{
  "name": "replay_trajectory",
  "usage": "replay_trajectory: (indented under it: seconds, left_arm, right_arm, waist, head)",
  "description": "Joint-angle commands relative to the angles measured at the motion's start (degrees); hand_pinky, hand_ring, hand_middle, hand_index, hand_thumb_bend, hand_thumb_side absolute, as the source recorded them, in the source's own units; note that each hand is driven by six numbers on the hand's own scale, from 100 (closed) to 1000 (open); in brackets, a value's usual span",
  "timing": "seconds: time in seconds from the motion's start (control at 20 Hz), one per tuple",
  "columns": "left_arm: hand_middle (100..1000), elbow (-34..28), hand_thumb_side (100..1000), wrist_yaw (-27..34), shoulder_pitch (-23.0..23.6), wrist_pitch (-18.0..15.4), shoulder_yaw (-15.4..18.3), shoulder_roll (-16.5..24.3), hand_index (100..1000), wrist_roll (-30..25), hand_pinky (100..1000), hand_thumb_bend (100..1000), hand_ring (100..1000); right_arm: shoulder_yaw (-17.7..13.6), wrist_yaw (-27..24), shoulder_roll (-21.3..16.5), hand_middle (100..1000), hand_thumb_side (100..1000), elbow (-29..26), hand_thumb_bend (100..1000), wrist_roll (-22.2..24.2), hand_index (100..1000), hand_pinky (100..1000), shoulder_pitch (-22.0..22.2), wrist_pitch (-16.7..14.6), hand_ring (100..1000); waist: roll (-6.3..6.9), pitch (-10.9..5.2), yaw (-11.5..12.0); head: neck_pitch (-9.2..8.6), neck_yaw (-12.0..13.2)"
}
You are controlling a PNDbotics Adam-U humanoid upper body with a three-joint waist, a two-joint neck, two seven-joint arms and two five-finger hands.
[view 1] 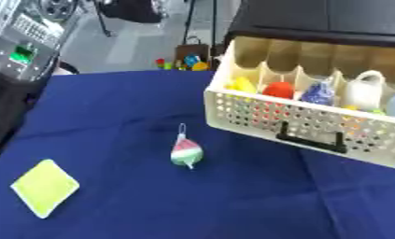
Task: Pick up objects from table and place into drawer.
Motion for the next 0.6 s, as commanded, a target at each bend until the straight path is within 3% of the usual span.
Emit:
replay_trajectory:
  seconds: [0.05, 0.35, 0.6]
  left_arm:
    - [396, -3.82, 192, 2.75, -1.54, 2.67, -0.23, 0.01, 659, -2.28, 300, 100, 519]
    - [379, -4.35, 229, 8.0, -3.18, 5.79, -2.95, -2.22, 652, -5.29, 282, 100, 507]
    - [376, -1.58, 239, 9.82, -3.92, 5.97, -5.24, -3.2, 650, -6.12, 278, 100, 505]
  right_arm:
    - [-0.39, -0.85, -1.34, 658, 578, -0.54, 100, -0.59, 721, 555, -0.85, -0.5, 569]
    - [-0.28, -1.77, -1.22, 670, 579, -0.54, 100, -0.32, 721, 555, -1.42, -0.38, 570]
    - [-0.33, -2.12, -1.25, 674, 581, -0.54, 100, -0.24, 721, 556, -1.74, -0.44, 570]
  waist:
    - [-0.28, -1.53, 0.02]
    - [0.06, -2.11, -0.29]
    - [0.46, -2.01, -0.73]
  head:
    - [-0.72, -0.29]
    - [-1.24, -0.37]
    - [-1.09, -0.29]
